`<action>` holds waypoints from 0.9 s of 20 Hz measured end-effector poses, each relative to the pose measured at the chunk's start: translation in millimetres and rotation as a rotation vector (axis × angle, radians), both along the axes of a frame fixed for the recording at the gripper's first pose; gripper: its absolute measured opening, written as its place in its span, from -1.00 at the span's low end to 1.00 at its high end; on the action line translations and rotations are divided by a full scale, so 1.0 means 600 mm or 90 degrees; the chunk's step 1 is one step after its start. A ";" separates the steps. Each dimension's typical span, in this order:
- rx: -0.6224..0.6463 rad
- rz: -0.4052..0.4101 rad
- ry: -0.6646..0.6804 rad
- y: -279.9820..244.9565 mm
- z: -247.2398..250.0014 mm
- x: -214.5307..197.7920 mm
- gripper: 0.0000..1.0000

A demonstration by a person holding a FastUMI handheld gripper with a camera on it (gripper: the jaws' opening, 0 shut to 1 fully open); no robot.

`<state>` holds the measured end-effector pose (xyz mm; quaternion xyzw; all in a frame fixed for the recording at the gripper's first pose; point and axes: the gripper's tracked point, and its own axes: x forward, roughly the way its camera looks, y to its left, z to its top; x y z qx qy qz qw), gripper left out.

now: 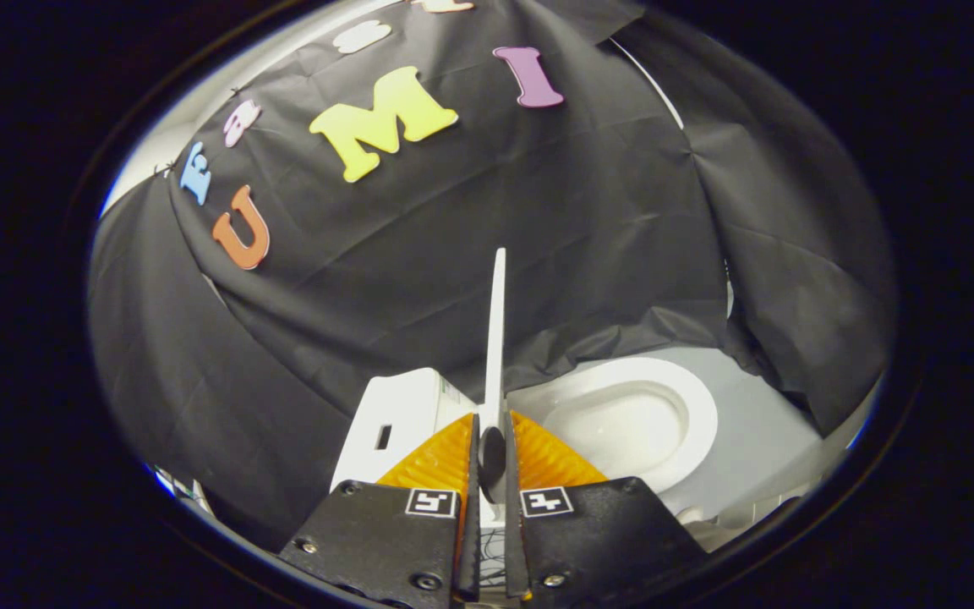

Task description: Open the toilet lid.

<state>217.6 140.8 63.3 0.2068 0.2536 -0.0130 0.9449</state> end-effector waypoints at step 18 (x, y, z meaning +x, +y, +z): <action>-0.147 0.074 -0.046 0.181 0.018 0.031 -0.70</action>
